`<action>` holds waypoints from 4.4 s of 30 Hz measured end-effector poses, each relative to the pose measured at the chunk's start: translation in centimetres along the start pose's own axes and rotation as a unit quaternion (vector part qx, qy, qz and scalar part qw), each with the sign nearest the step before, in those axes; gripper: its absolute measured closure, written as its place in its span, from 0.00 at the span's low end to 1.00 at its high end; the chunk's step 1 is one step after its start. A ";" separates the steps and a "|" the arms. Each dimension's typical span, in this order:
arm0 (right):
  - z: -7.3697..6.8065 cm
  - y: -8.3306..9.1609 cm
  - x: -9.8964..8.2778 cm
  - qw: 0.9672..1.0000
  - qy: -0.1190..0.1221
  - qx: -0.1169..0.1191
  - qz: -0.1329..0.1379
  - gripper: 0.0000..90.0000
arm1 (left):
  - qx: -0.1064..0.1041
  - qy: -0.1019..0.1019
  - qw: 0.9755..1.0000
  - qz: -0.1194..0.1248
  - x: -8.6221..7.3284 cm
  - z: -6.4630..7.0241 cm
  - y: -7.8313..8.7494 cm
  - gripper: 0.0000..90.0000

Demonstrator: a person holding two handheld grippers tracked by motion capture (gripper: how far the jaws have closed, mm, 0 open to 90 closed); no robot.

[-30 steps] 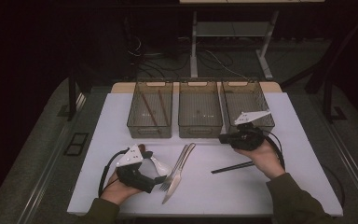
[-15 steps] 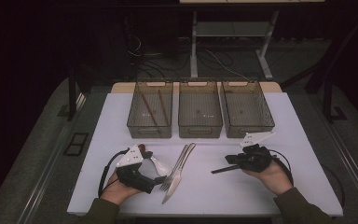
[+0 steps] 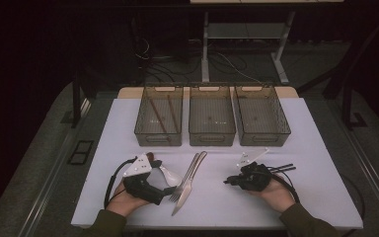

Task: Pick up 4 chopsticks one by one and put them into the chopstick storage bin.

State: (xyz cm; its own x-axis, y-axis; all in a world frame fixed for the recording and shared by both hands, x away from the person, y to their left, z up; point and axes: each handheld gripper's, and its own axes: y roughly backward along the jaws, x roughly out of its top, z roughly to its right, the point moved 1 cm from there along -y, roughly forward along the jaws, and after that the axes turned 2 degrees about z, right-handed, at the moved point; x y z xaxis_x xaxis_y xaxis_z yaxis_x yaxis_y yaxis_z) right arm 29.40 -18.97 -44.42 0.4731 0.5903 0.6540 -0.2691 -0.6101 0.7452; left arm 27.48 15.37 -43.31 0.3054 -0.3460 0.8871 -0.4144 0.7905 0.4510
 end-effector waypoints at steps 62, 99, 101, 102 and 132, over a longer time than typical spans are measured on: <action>4.9 5.3 -2.7 0.998 -0.039 -0.055 0.021 1.00 | -0.001 -0.002 1.000 -0.001 0.0 0.1 0.1 0.00; 6.8 10.9 -11.2 0.987 -0.117 -0.108 -0.025 1.00 | -0.005 -0.005 1.000 -0.006 0.0 0.1 -0.2 0.00; 6.6 10.9 -11.2 0.988 -0.113 -0.105 -0.025 1.00 | -0.005 -0.005 1.000 -0.005 0.0 0.1 -0.2 0.00; 6.5 10.9 -11.1 0.988 -0.113 -0.103 -0.026 1.00 | -0.005 -0.003 1.000 -0.006 0.0 0.2 -0.2 0.00; 4.3 6.9 -7.2 0.999 -0.012 -0.031 -0.008 0.81 | -0.006 -0.003 1.000 -0.009 0.0 0.2 -0.3 0.00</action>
State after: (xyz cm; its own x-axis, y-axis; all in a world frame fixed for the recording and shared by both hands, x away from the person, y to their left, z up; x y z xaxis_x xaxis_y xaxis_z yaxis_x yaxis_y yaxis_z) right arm 27.71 -29.72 -44.51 0.4980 0.5854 0.6398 -0.3122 -0.5673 0.7620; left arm 27.42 14.97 -43.44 0.3072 -0.3636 0.8794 -0.3978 0.7904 0.4658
